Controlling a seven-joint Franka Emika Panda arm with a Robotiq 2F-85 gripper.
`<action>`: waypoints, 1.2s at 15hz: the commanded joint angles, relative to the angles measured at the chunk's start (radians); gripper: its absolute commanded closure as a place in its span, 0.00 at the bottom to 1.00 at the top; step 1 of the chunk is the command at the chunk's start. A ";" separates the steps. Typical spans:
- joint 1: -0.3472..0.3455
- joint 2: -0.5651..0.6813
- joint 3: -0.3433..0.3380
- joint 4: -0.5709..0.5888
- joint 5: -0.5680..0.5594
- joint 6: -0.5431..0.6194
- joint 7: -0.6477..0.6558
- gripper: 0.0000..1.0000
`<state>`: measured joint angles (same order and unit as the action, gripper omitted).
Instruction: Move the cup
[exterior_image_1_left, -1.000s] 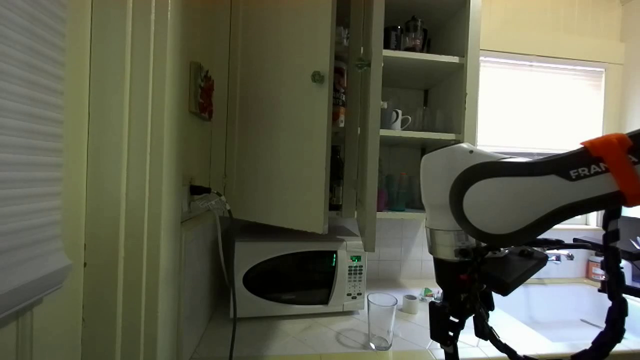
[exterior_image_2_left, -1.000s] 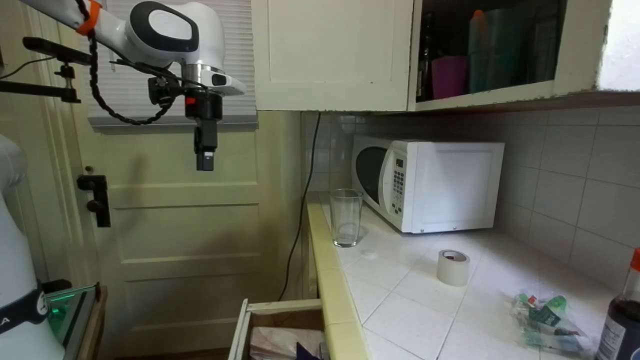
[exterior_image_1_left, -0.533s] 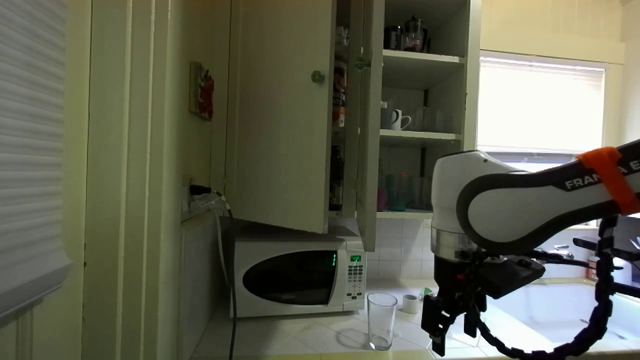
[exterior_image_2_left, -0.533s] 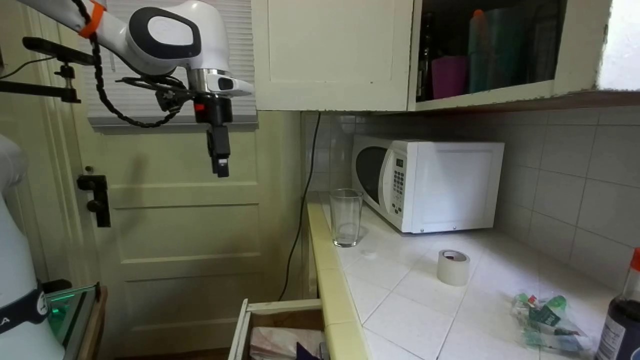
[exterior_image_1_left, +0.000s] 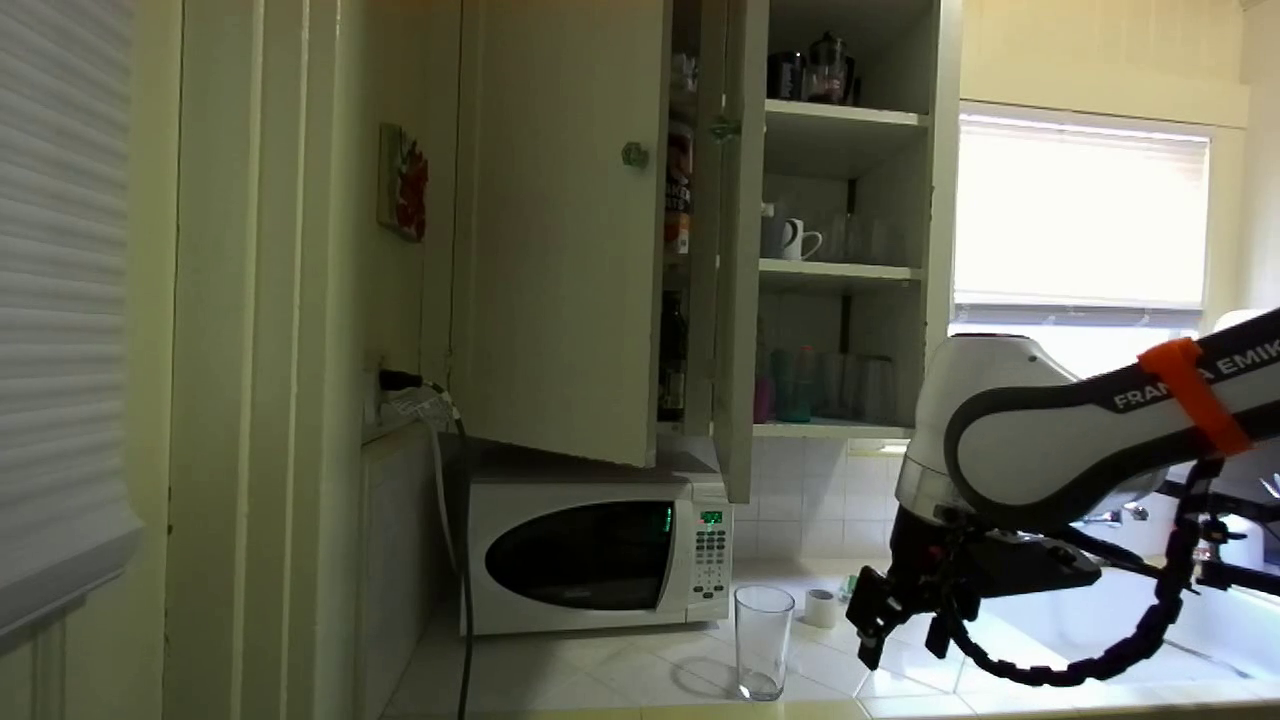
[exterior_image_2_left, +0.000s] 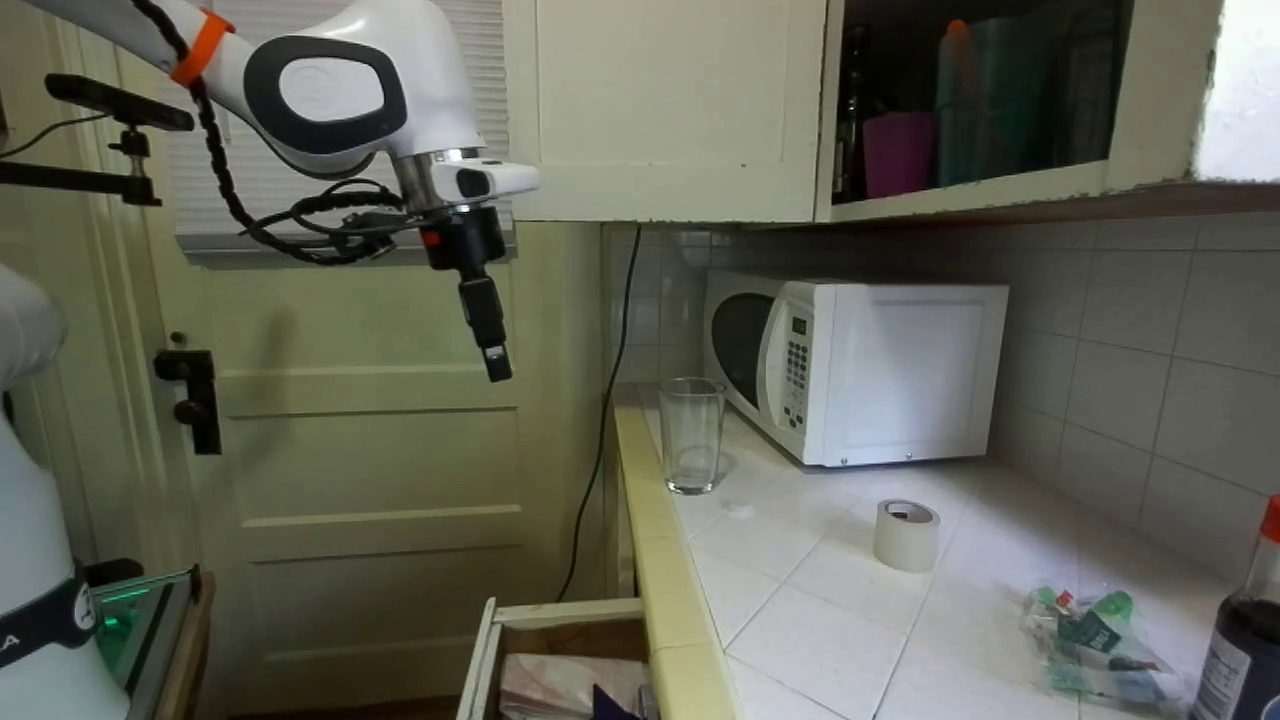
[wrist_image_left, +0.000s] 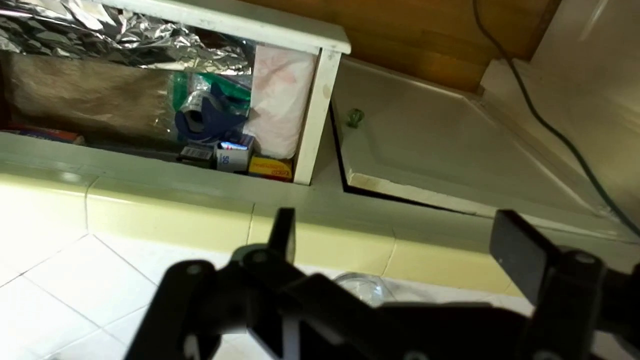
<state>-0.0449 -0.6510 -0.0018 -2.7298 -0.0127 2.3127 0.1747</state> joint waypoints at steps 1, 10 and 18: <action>-0.063 0.059 0.011 0.015 -0.015 0.088 0.033 0.00; -0.135 0.281 -0.075 0.284 0.059 -0.078 0.064 0.00; -0.140 0.347 -0.065 0.352 0.063 -0.024 0.187 0.00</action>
<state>-0.1827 -0.3616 -0.0725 -2.4395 0.0270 2.2717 0.2924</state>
